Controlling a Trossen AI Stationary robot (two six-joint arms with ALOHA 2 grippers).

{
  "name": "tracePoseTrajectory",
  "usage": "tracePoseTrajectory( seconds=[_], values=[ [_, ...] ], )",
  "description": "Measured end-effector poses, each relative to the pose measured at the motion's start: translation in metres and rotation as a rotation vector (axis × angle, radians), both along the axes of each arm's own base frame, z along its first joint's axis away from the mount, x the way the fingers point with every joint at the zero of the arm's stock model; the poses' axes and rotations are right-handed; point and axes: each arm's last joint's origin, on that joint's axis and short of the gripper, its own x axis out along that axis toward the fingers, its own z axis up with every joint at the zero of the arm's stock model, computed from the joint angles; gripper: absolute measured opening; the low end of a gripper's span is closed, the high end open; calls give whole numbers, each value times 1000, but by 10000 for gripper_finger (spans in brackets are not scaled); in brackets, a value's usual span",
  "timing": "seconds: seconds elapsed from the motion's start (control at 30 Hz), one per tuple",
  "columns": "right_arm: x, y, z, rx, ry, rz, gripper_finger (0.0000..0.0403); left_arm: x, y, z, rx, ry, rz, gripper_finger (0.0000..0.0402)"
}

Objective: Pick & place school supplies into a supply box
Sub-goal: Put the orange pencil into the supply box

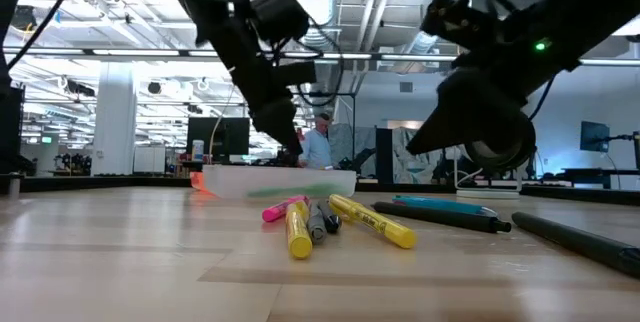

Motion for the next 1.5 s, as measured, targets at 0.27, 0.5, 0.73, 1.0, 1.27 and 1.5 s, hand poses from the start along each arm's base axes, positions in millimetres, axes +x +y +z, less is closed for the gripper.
tracePoseTrajectory(
  seconds=[0.27,0.5,0.73,1.0,1.27,1.5],
  values=[
    [-8,12,0,-29,1,30,118,-2,37,-6,-110,-78,-19,43],
    [-12,13,-2,-16,8,11,118,6,44,-29,-121,-74,-54,44],
    [-13,13,-2,-18,12,9,118,9,47,-43,-85,-42,-24,72],
    [-13,12,-2,-21,15,5,118,10,45,-39,-69,-47,-33,111],
    [-12,10,-2,-23,18,0,118,10,44,-39,-20,-25,-14,119],
    [-11,8,-2,-29,25,-5,118,12,38,-39,39,-2,-7,119]
  ],
)
